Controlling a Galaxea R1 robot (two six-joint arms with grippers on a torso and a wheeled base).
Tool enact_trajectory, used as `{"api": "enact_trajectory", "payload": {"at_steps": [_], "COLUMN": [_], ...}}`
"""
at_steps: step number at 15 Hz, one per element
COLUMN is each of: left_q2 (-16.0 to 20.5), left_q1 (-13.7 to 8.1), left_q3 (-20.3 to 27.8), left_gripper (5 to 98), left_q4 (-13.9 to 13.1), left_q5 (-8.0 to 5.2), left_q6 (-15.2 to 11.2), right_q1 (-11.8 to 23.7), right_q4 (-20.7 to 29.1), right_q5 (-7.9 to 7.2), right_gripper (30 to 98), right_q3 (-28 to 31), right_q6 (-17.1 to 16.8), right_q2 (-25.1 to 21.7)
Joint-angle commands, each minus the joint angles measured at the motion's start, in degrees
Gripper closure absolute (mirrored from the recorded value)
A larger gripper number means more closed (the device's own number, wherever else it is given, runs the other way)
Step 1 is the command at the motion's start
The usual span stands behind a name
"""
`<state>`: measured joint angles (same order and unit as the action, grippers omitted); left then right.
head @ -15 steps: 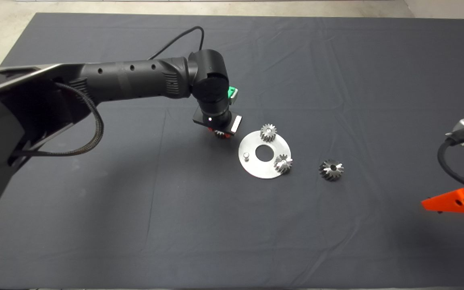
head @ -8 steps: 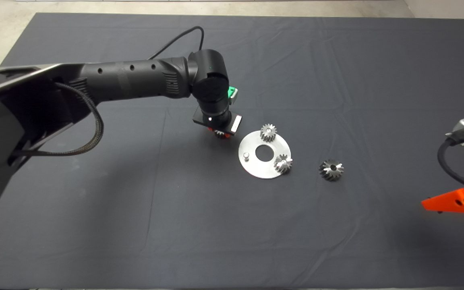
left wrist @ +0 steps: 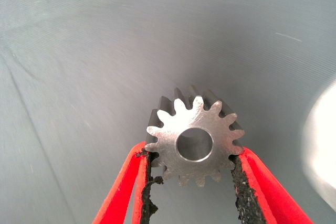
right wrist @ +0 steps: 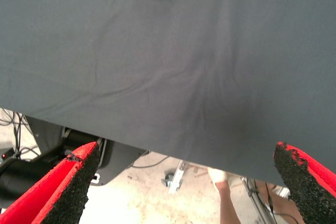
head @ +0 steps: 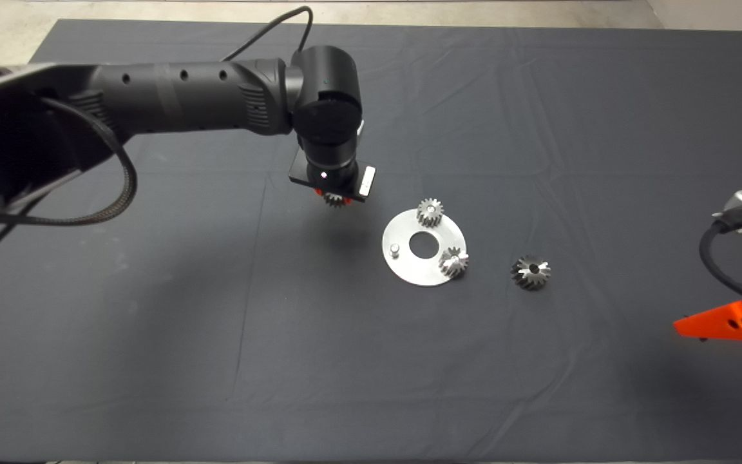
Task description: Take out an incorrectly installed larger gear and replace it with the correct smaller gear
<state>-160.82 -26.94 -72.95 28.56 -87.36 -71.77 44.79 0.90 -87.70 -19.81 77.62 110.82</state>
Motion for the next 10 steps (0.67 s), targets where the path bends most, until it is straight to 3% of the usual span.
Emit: {"api": "enact_trajectory", "payload": {"at_steps": [1,3,4,6,8,10], "left_q2": [2.06,4.32,5.06,5.47,5.02,4.10], "left_q1": [-4.70,-4.70,-4.70,-4.70,-4.62,-4.48], "left_q3": [10.88,17.00,19.08,20.90,21.04,20.53], "left_gripper": [69.7,69.7,69.7,69.7,69.8,69.8], "left_q4": [-0.38,-0.44,-0.53,-1.46,-2.98,-3.39], "left_q5": [-1.85,-1.70,-0.45,2.69,4.93,5.45], "left_q6": [-5.06,-8.97,-9.95,-10.14,-10.06,-10.05], "right_q1": [1.01,1.01,1.01,1.01,1.01,1.01], "right_q4": [1.82,1.82,1.82,1.82,1.82,1.82], "right_q5": [-1.25,-1.25,-1.25,-1.31,-1.26,-1.29], "right_gripper": [40.8,40.8,40.8,40.8,40.8,40.8], "right_q3": [0.31,0.31,0.31,0.31,0.31,0.31], "right_q6": [0.34,0.34,0.34,0.34,0.34,0.34], "right_q2": [-0.03,-0.03,0.06,0.06,0.06,0.06]}}
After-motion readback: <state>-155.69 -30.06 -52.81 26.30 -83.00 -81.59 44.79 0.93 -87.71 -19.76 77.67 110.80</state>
